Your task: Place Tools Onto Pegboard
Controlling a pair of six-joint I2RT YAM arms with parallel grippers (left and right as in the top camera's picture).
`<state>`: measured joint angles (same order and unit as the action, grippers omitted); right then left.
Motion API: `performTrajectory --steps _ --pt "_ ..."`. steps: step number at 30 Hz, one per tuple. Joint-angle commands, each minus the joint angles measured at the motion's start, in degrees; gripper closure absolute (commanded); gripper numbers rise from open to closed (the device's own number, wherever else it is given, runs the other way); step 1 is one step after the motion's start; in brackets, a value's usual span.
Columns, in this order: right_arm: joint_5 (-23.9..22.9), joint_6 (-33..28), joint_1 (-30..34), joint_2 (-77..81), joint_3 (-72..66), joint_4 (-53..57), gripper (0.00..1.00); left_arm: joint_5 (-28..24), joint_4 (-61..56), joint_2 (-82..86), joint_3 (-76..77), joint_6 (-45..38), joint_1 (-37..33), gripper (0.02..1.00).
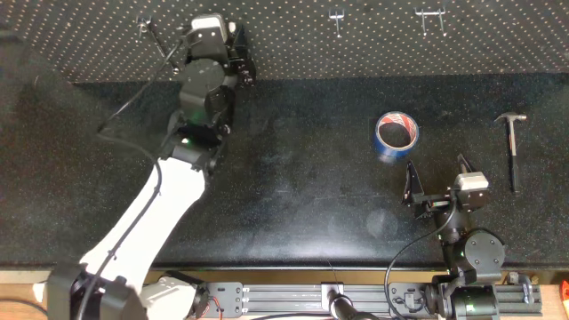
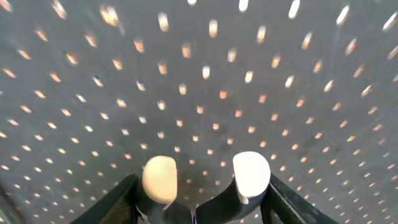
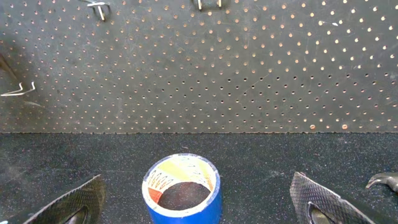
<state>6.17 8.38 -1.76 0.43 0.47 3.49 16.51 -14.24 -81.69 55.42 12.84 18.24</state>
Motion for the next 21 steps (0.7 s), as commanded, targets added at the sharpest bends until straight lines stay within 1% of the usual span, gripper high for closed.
performTrajectory --steps 1,7,10,11,12,13,16,17,19,20,21 --pt "0.3 0.8 0.3 -0.4 -0.2 0.2 0.025 0.7 0.5 -4.3 1.2 -1.3 -0.6 0.989" --pt "0.3 0.8 0.3 -0.4 -0.2 0.2 0.025 0.9 2.0 -10.4 1.2 -1.4 -0.6 0.989" --pt "0.3 0.8 0.3 -0.4 -0.2 0.2 0.025 0.9 -0.7 -13.7 1.2 -1.3 -1.9 0.985" --pt "0.3 0.8 0.3 -0.4 -0.2 0.2 0.025 0.4 -1.3 -14.3 1.2 -1.3 -2.1 0.700" --pt "0.3 0.8 0.3 -0.4 -0.2 0.2 0.025 -0.2 -1.2 -14.9 1.2 -1.3 -2.1 0.261" --pt "0.3 0.8 0.3 -0.4 -0.2 0.2 0.025 -0.6 -1.2 -15.0 1.2 -1.3 -2.1 0.023" --pt "0.3 0.8 0.3 -0.4 -0.2 0.2 0.025 -0.5 -1.0 -12.3 1.2 -1.4 -2.2 0.025" --pt "0.3 0.8 0.3 -0.4 -0.2 0.2 0.027 -0.5 0.5 -7.2 1.2 -1.3 -2.9 0.023" --pt "0.3 0.8 0.3 -0.4 -0.2 0.2 0.025 -0.6 10.0 3.7 -0.3 -1.3 -4.1 0.023" --pt "0.3 0.8 0.3 -0.4 -0.2 0.2 0.025 -0.7 15.0 11.4 -4.9 -1.3 -5.6 0.025" --pt "0.3 0.8 0.3 -0.4 -0.2 0.2 0.025 -0.7 15.1 16.9 -10.7 -1.1 -7.0 0.023"
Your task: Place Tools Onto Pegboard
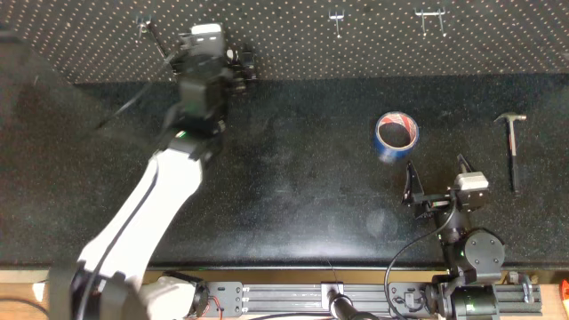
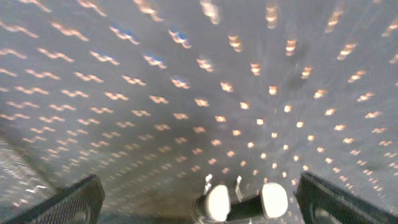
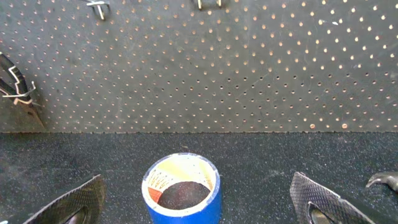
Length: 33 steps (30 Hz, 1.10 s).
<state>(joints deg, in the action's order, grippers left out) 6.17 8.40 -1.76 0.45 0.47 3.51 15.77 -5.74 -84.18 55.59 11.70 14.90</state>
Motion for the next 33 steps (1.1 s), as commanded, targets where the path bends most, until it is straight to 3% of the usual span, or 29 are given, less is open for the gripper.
performTrajectory --steps 1,3,7,11,17,20,22,33 --pt "0.3 0.8 0.3 -0.4 -0.2 0.2 0.025 0.0 6.4 24.4 -17.0 0.5 -5.0 0.023" --pt "0.3 0.8 0.3 -0.4 -0.2 0.2 0.025 -1.5 2.4 33.6 -28.6 4.7 -8.4 0.025" --pt "0.3 0.8 0.3 -0.4 -0.2 0.2 0.025 -7.9 -5.7 51.4 -47.6 5.4 -16.2 0.023" --pt "0.3 0.8 0.3 -0.4 -0.2 0.2 0.025 -11.2 -5.7 62.1 -54.3 0.8 -16.5 0.025" --pt "0.3 0.8 0.3 -0.4 -0.2 0.2 0.025 -12.0 10.2 78.0 -55.3 -2.7 -16.3 0.023" --pt "0.3 0.8 0.3 -0.4 -0.2 0.2 0.025 -13.6 10.3 83.5 -55.3 -10.6 -16.3 0.025" --pt "0.3 0.8 0.3 -0.4 -0.2 0.2 0.025 -16.8 10.5 84.0 -55.3 -10.1 -16.3 0.025" --pt "0.3 0.8 0.3 -0.4 -0.2 0.2 0.025 -16.3 10.4 84.0 -55.3 -8.8 -14.8 0.025"
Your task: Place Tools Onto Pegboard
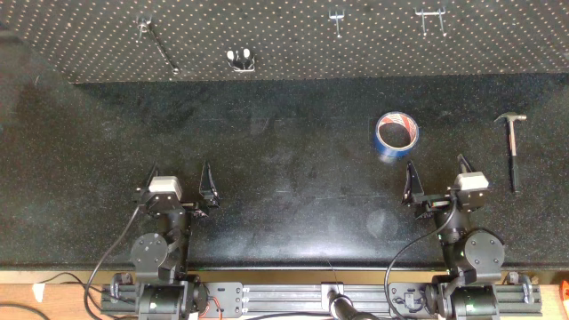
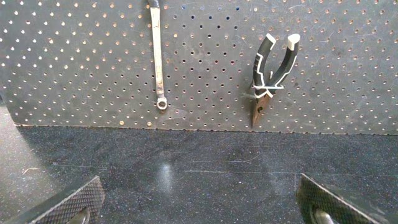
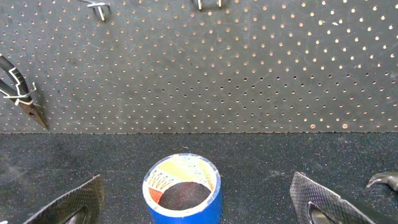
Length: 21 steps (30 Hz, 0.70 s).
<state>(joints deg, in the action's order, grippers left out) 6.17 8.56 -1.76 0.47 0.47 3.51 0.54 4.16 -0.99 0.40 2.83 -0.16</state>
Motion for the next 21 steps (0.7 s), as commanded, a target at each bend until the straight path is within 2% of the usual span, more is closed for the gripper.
performTrajectory --steps 1,7,9,10,12,13,16,18,21 --pt "0.3 0.7 0.3 -0.4 -0.2 0.2 0.025 -1.1 0.5 0.8 -0.1 0.1 0.2 0.025" --pt "-0.6 0.7 0.3 -0.4 -0.2 0.3 0.025 -1.1 0.5 0.8 -0.1 0.1 0.2 0.025" --pt "-0.7 5.6 0.4 1.6 0.4 -2.9 0.025 -1.1 0.5 0.8 -0.1 0.1 0.2 0.025" --pt "0.3 7.5 0.0 10.4 3.0 -11.6 0.025 -1.1 0.5 0.8 -0.1 0.1 0.2 0.025" --pt "0.8 7.5 -2.4 24.3 9.1 -19.4 0.025 -1.1 0.5 0.8 -0.1 0.1 0.2 0.025" --pt "1.0 7.5 -4.1 32.9 14.6 -19.8 0.025 -1.1 0.5 0.8 -0.1 0.1 0.2 0.025" --pt "2.2 7.5 -9.1 55.8 31.7 -12.1 0.025 -1.1 0.5 0.8 -0.1 0.1 0.2 0.023" --pt "6.0 7.5 -9.6 64.8 37.6 -7.2 0.025 -1.1 0.5 0.8 -0.1 0.1 0.2 0.025" --pt "6.0 7.9 -9.6 74.3 44.2 4.3 0.025 -1.1 0.5 0.8 -0.1 0.1 0.2 0.025"
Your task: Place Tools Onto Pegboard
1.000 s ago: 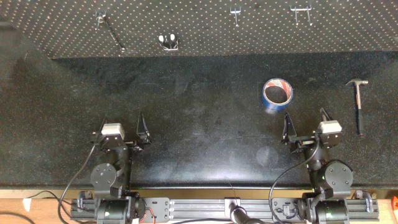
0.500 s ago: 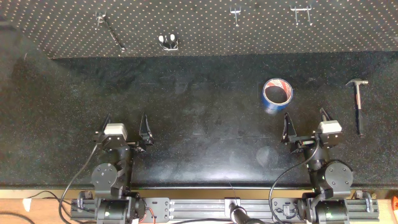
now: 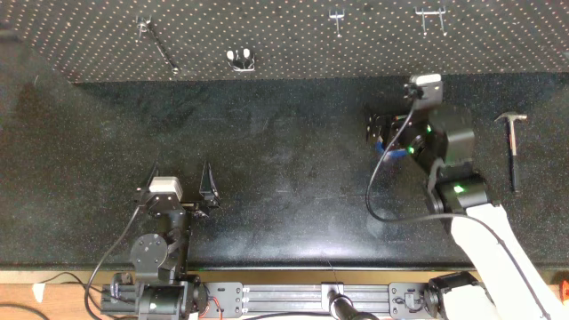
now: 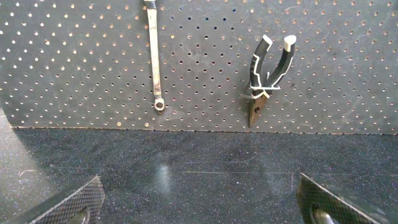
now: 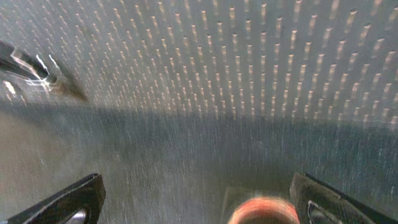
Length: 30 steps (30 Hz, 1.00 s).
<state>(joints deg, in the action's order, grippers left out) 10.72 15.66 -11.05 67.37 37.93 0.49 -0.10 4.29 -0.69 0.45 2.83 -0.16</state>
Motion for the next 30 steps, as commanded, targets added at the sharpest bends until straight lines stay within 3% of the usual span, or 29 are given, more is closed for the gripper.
performTrajectory --steps 1,6,8,10,14,15,17,19,21,23,28,30 --pt "0.1 0.7 -0.4 11.6 10.5 12.6 0.025 -0.5 0.4 0.5 -0.1 0.1 0.2 0.025" --pt "-5.7 -0.1 -0.5 25.2 25.6 34.7 0.025 -0.4 0.4 0.5 -0.1 0.1 0.2 0.023" --pt "-6.6 -0.7 -1.6 28.5 27.6 37.3 0.025 -0.4 0.4 0.5 -0.1 0.1 0.2 0.025" --pt "-11.3 -1.5 -4.9 31.6 28.9 38.7 0.025 -0.4 0.4 0.5 -0.1 0.1 0.2 0.025" --pt "-16.4 -3.4 -5.3 32.7 28.9 40.9 0.007 -0.5 0.4 0.5 -0.1 0.1 0.2 0.023" --pt "-16.8 -4.0 -5.3 32.9 28.9 40.9 0.222 -0.4 0.4 0.5 -0.1 0.1 0.2 0.025" --pt "-17.0 -4.0 -5.3 33.0 28.9 40.9 0.529 -0.4 0.4 0.5 -0.1 0.1 0.2 0.025" --pt "-17.0 -3.9 -5.3 33.1 28.9 40.9 0.921 -0.4 0.4 0.5 -0.1 0.1 0.2 0.023" --pt "-16.1 -3.9 -5.3 33.0 28.9 40.3 0.925 -0.4 0.4 0.5 -0.1 0.1 0.2 0.025" --pt "-10.7 -3.7 -7.0 27.2 28.9 31.3 0.923 -0.4 0.4 0.5 -0.1 0.1 0.2 0.023" --pt "-10.8 -3.7 -18.3 11.9 28.9 19.3 0.925 -0.5 0.4 0.5 -0.1 0.1 0.2 0.025" --pt "-14.7 -4.9 -20.0 11.9 28.9 15.8 0.925 -0.4 0.4 0.5 -0.1 0.1 0.2 0.025"
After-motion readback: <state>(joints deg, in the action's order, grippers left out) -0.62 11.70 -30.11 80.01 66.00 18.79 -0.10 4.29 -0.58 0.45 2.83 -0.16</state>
